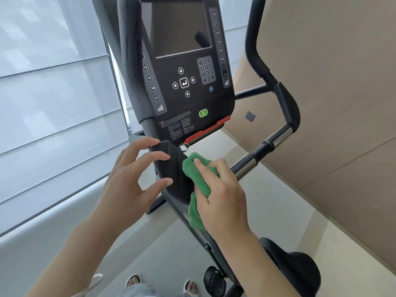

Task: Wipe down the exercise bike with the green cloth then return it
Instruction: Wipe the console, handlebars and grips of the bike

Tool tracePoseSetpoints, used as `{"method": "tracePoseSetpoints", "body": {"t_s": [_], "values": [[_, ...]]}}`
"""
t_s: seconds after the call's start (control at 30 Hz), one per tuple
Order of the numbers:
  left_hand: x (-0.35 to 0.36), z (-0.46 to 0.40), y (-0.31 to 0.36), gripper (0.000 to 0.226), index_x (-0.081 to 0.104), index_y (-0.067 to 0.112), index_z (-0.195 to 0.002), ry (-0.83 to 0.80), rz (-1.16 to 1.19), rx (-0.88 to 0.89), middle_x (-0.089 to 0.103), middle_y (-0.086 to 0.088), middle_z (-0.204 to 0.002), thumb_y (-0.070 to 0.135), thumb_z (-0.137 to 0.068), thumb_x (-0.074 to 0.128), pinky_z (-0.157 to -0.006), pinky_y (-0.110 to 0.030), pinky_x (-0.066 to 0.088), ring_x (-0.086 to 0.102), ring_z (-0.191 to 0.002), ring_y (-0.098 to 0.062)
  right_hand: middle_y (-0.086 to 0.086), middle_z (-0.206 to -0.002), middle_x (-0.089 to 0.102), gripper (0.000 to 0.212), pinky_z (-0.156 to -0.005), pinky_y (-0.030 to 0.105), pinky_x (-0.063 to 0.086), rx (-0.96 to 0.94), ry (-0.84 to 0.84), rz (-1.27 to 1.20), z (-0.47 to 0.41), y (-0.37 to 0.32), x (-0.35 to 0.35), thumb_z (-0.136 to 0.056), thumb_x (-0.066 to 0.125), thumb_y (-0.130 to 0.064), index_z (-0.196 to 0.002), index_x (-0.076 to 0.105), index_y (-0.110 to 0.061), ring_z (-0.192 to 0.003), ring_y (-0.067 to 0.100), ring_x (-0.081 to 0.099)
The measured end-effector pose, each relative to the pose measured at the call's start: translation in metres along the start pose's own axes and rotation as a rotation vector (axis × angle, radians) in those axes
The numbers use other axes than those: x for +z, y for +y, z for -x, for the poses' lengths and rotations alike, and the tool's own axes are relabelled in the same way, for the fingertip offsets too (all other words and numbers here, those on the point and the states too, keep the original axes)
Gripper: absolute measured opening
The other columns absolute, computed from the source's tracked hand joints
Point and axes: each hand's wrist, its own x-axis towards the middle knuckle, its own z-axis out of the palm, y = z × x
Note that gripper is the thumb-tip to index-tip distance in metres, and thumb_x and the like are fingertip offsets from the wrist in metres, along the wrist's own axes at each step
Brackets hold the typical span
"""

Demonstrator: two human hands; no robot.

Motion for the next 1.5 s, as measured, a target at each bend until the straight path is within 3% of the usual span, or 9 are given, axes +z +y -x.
{"method": "tracePoseSetpoints", "body": {"t_s": [0.1,0.3,0.47,0.57,0.67,0.97,1.13,1.37,1.5], "values": [[-0.001,0.0,-0.001,0.038,0.068,0.032,-0.124,0.003,-0.011,0.01,0.046,0.015,-0.151,0.042,-0.089,0.076,-0.099,-0.055,0.054,0.049,-0.138,-0.02,-0.006,-0.111,0.054,0.048,-0.07,0.034,0.059,0.004,-0.038,-0.052,0.043,0.012,-0.009,-0.097,0.058,-0.03,-0.145,0.064,-0.024,-0.093,0.016,0.059],[0.004,0.001,-0.003,0.038,0.066,0.034,-0.125,0.022,-0.003,0.015,0.045,0.016,-0.153,0.042,-0.089,0.072,-0.097,-0.057,0.056,0.048,-0.139,-0.021,-0.013,-0.109,0.053,0.043,-0.072,0.036,0.059,0.044,-0.104,-0.114,0.059,0.026,-0.041,-0.093,0.069,-0.024,-0.136,0.07,-0.028,-0.089,0.011,0.062],[0.006,0.001,-0.007,0.035,0.068,0.033,-0.124,0.049,0.03,0.026,0.047,0.016,-0.152,0.04,-0.091,0.076,-0.098,-0.056,0.055,0.047,-0.141,-0.018,-0.01,-0.118,0.045,0.05,-0.084,0.012,0.051,-0.03,0.075,-0.037,0.004,0.005,-0.045,-0.104,0.055,-0.048,-0.148,0.058,-0.026,-0.103,0.006,0.053],[0.002,0.0,-0.009,0.04,0.066,0.033,-0.127,0.033,0.054,0.056,0.046,0.016,-0.152,0.041,-0.089,0.076,-0.098,-0.056,0.055,0.049,-0.14,-0.02,-0.006,-0.125,0.04,0.068,-0.09,0.03,0.055,-0.042,-0.091,0.077,-0.018,-0.018,-0.012,-0.105,0.031,-0.071,-0.159,0.043,-0.032,-0.112,0.013,0.046],[-0.002,0.002,-0.012,0.041,0.06,0.032,-0.131,0.0,0.058,0.059,0.044,0.018,-0.154,0.033,-0.094,0.077,-0.096,-0.049,0.058,0.05,-0.138,-0.018,-0.004,-0.119,0.044,0.057,-0.078,0.039,0.059,-0.071,-0.099,0.084,-0.013,-0.017,0.0,-0.109,0.034,-0.058,-0.155,0.052,-0.029,-0.102,0.015,0.048],[0.001,0.003,-0.012,0.042,0.06,0.031,-0.128,0.029,0.09,0.015,0.046,0.022,-0.152,0.023,-0.091,0.08,-0.104,-0.051,0.053,0.05,-0.139,-0.015,-0.012,-0.107,0.047,0.046,-0.075,0.026,0.059,-0.053,-0.164,-0.046,0.047,0.002,-0.033,-0.104,0.051,-0.047,-0.139,0.07,-0.024,-0.093,0.014,0.061],[-0.004,-0.001,-0.013,0.044,0.063,0.03,-0.127,0.025,0.138,0.018,0.05,0.023,-0.149,0.024,-0.088,0.084,-0.1,-0.045,0.057,0.054,-0.135,-0.014,-0.006,-0.111,0.048,0.047,-0.082,0.011,0.051,-0.083,-0.016,-0.045,-0.005,-0.019,-0.027,-0.105,0.051,-0.044,-0.14,0.068,-0.019,-0.096,0.011,0.057],[-0.004,0.002,-0.009,0.066,0.049,0.037,-0.139,0.013,0.209,-0.048,0.054,0.029,-0.136,0.021,-0.087,0.085,-0.104,-0.038,0.055,0.058,-0.126,-0.01,-0.005,-0.104,0.049,0.047,-0.067,0.014,0.039,-0.104,-0.043,0.078,-0.033,-0.038,0.011,-0.104,0.051,-0.044,-0.141,0.067,-0.02,-0.091,0.009,0.048],[-0.003,0.003,-0.007,0.071,0.046,0.041,-0.141,0.027,0.208,-0.088,0.059,0.024,-0.126,0.021,-0.086,0.086,-0.105,-0.036,0.056,0.06,-0.12,-0.004,-0.009,-0.106,0.048,0.045,-0.069,0.022,0.057,-0.158,-0.101,0.003,0.008,-0.015,-0.003,-0.104,0.052,-0.044,-0.138,0.069,-0.02,-0.093,0.01,0.054]]}}
